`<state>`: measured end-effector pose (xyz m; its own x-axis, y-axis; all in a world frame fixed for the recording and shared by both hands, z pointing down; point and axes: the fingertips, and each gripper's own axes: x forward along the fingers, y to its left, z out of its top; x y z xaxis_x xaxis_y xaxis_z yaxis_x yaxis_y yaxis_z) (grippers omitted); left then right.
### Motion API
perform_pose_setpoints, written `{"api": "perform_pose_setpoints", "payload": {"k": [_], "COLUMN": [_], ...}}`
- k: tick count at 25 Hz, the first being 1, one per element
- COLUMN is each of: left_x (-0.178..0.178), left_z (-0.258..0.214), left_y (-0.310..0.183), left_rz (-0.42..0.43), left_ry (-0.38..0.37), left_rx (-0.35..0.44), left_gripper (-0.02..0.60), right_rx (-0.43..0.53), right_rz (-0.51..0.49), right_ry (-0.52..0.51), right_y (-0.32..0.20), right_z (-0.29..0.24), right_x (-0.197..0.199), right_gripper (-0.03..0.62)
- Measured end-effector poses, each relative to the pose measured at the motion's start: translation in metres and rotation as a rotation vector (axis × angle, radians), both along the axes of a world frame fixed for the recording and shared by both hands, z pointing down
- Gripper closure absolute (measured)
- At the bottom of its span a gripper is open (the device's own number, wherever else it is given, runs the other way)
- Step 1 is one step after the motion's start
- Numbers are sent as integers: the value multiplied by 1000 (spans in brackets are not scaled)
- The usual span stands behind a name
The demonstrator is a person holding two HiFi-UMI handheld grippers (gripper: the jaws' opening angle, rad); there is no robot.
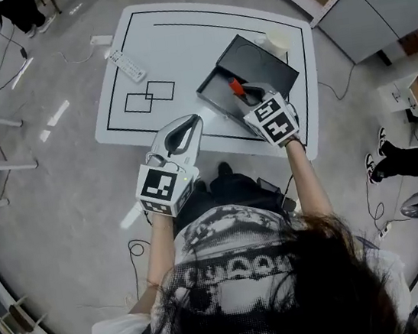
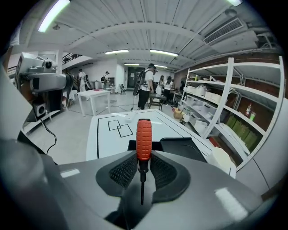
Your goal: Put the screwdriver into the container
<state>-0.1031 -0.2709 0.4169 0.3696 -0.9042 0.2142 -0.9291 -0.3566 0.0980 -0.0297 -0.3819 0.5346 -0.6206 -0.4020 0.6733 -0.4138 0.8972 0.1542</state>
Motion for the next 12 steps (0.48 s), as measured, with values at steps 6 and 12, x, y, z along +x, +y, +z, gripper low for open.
{"api": "perform_pose_setpoints", "payload": {"k": [6, 12], "left_x": [-15, -26], "left_z": [1, 5], "left_y": [-2, 0], "left_rz": [-80, -130], "left_ry": [-13, -12], "left_rx": [-8, -21], "left_gripper": [581, 581], "right_rx": [-49, -94], "right_rz": [-57, -76], "right_ry": [90, 175], "right_y": [-15, -22], "right_z": [50, 96], "right_x": [-23, -32], "right_gripper": [503, 503]}}
